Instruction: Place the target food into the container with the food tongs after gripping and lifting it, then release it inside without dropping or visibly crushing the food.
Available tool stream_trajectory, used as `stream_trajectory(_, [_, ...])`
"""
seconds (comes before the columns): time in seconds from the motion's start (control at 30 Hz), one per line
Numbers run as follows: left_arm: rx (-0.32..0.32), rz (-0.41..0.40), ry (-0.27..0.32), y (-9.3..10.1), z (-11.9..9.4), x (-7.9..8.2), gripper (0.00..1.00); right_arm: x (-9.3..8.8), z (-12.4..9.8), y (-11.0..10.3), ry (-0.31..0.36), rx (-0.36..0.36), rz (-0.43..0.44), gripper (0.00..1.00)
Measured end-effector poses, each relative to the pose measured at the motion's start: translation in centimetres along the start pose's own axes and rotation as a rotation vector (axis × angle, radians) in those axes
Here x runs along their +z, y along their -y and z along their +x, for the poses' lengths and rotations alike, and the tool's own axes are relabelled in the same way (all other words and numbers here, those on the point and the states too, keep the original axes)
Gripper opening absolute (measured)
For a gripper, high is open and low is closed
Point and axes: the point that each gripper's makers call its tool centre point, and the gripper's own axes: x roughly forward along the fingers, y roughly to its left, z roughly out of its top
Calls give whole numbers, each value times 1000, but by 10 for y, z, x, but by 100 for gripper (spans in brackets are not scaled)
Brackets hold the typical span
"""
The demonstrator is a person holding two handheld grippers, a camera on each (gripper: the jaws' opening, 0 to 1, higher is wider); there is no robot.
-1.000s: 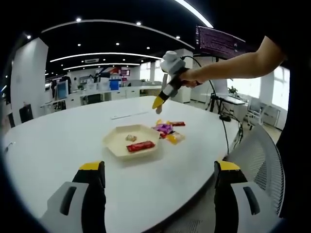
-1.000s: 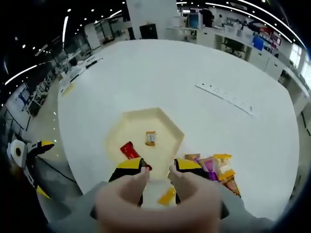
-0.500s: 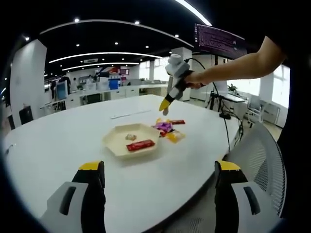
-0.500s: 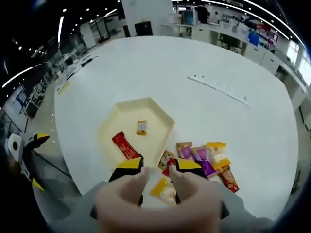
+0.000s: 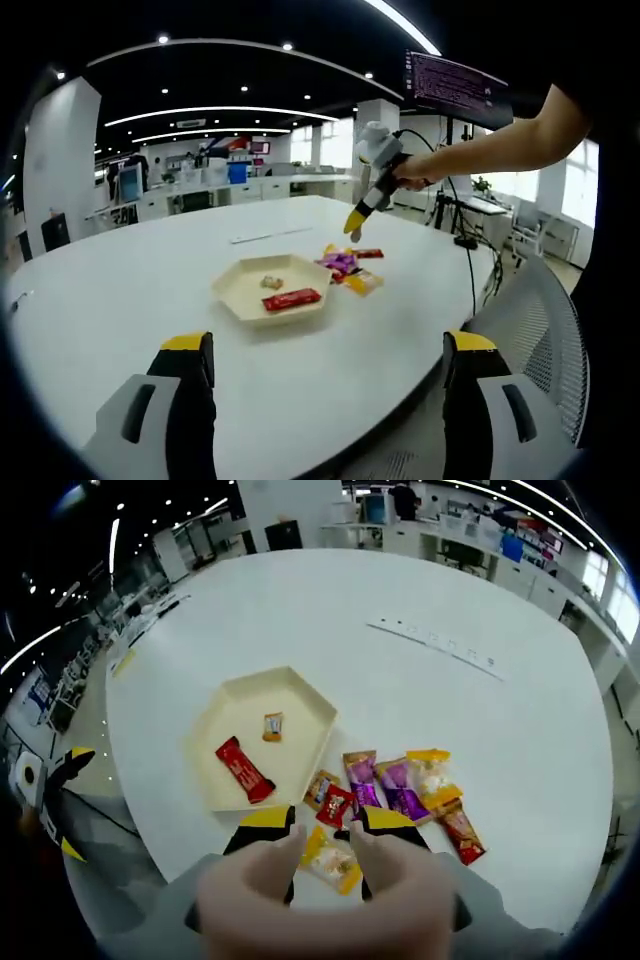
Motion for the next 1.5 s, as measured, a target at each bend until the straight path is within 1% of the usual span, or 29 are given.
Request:
stream_trajectory(0.2, [1,0,-7,0,0,-1,92,-7,-1,8,-2,-7,16,25])
stream_trajectory(0.47, [4,-10,-8,-1,1,-1,92,-23,-1,17,-17,-13,40,25])
stream_trajectory(0.93, [2,-7,-25,-1,2,-5,91,-33,-1,21,-24,-13,61,25])
stream_trajectory(1.2, [2,-7,-31,-1,2,-6,91,-34,4,19,-26,-5,68,25])
stream_trajectory(1.3, [5,1,-45,-1,2,-8,90,-32,7,18,-24,-2,71,25])
stream_trajectory(1.5, [6,-11,-45,-2,2,-8,90,-28,13,15,-24,8,75,25])
